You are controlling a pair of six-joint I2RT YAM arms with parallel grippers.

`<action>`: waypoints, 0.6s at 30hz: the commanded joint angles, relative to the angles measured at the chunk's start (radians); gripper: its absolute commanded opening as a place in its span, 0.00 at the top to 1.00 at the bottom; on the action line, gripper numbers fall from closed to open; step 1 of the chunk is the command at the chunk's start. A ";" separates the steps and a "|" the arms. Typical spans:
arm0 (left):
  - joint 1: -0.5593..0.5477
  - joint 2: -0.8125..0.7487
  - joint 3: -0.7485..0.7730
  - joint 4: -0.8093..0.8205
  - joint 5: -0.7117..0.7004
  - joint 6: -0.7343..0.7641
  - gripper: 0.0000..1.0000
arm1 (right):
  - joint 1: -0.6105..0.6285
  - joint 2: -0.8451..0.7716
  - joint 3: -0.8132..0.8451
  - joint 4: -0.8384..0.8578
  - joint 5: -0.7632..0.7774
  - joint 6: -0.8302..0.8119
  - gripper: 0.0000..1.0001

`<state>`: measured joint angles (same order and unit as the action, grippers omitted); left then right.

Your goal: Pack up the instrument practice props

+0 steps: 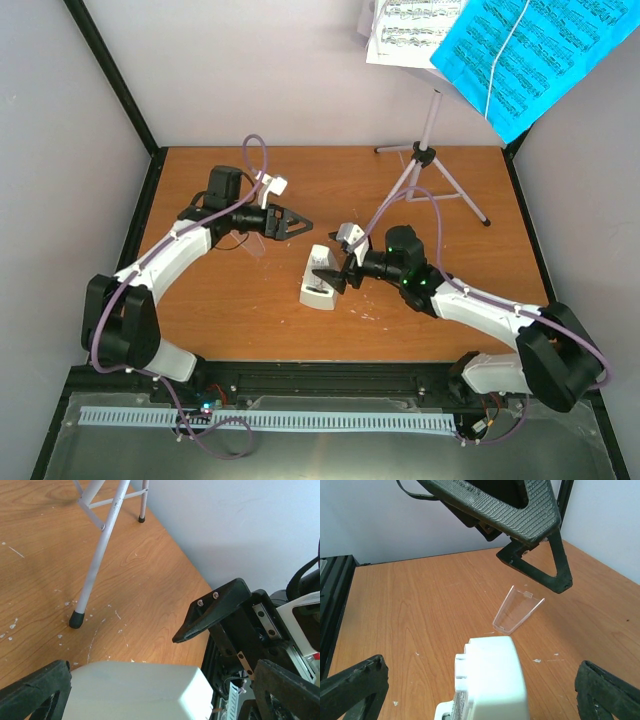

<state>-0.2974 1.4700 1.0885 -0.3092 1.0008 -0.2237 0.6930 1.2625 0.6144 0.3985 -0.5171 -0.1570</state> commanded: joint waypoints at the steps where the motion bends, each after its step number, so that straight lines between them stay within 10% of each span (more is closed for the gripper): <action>1: 0.003 0.023 -0.027 0.054 0.035 0.057 0.01 | 0.007 0.049 -0.019 0.058 -0.015 -0.052 0.00; 18: -0.009 0.086 -0.058 0.092 0.044 0.081 0.04 | 0.007 0.188 -0.069 0.233 0.071 0.004 0.00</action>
<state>-0.3023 1.5551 1.0176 -0.2352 1.0389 -0.1875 0.6949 1.4265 0.5686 0.5373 -0.4992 -0.1829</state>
